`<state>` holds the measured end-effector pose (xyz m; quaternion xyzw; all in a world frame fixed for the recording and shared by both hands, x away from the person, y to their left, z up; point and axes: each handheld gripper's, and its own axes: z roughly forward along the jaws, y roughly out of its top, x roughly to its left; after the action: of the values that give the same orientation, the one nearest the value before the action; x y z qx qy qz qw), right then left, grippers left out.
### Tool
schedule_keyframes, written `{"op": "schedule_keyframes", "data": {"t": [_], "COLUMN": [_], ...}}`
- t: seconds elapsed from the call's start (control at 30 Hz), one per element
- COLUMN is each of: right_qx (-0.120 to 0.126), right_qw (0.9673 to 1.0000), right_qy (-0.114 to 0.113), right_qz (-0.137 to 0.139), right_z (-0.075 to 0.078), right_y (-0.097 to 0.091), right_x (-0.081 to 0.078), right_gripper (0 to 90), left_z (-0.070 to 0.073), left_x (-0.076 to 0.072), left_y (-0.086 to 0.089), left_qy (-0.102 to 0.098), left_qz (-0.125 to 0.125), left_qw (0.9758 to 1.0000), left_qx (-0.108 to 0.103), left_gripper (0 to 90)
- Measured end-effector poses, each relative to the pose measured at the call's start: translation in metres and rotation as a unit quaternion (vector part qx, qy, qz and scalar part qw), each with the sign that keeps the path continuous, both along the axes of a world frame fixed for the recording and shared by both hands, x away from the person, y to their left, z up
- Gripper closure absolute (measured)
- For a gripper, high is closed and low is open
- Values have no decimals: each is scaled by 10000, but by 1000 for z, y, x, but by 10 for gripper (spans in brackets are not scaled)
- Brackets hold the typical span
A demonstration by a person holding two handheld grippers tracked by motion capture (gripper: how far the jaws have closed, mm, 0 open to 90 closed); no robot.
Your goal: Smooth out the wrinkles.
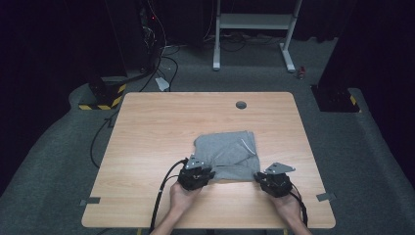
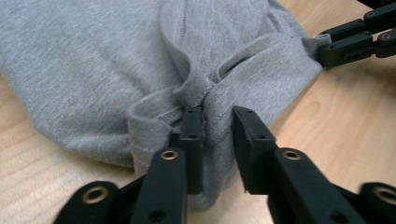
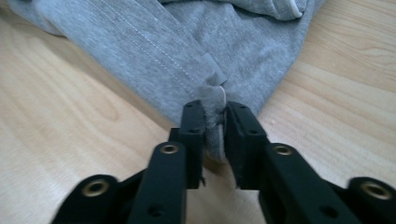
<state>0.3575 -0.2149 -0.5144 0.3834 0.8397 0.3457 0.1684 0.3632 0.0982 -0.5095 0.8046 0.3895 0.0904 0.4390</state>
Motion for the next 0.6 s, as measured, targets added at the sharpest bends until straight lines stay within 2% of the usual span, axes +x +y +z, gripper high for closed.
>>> {"op": "schedule_keyframes", "data": {"t": [0.17, 0.23, 0.3, 0.43, 0.6], "right_qx": [291, 371, 421, 475, 443], "right_qw": [9995, 9992, 9989, 9986, 9984], "right_qy": [-107, -120, -181, -205, 24], "right_qz": [33, 69, 79, -58, -349], "right_z": [15, 23, 33, 49, 54], "right_y": [-1, 1, 4, 16, 37], "right_x": [-3, -1, 4, 25, 65], "right_gripper": [583, 569, 569, 566, 540], "left_z": [10, 18, 28, 39, 36], "left_x": [-7, -9, -6, 11, 37], "left_y": [2, 3, 5, 5, -1], "left_qy": [-90, -192, -257, -162, 190], "left_qz": [19, 143, 205, 372, 418], "left_qw": [9999, 9996, 9993, 9991, 9989], "left_qx": [-78, -167, -165, -148, -77], "left_gripper": [595, 564, 539, 504, 524]}}
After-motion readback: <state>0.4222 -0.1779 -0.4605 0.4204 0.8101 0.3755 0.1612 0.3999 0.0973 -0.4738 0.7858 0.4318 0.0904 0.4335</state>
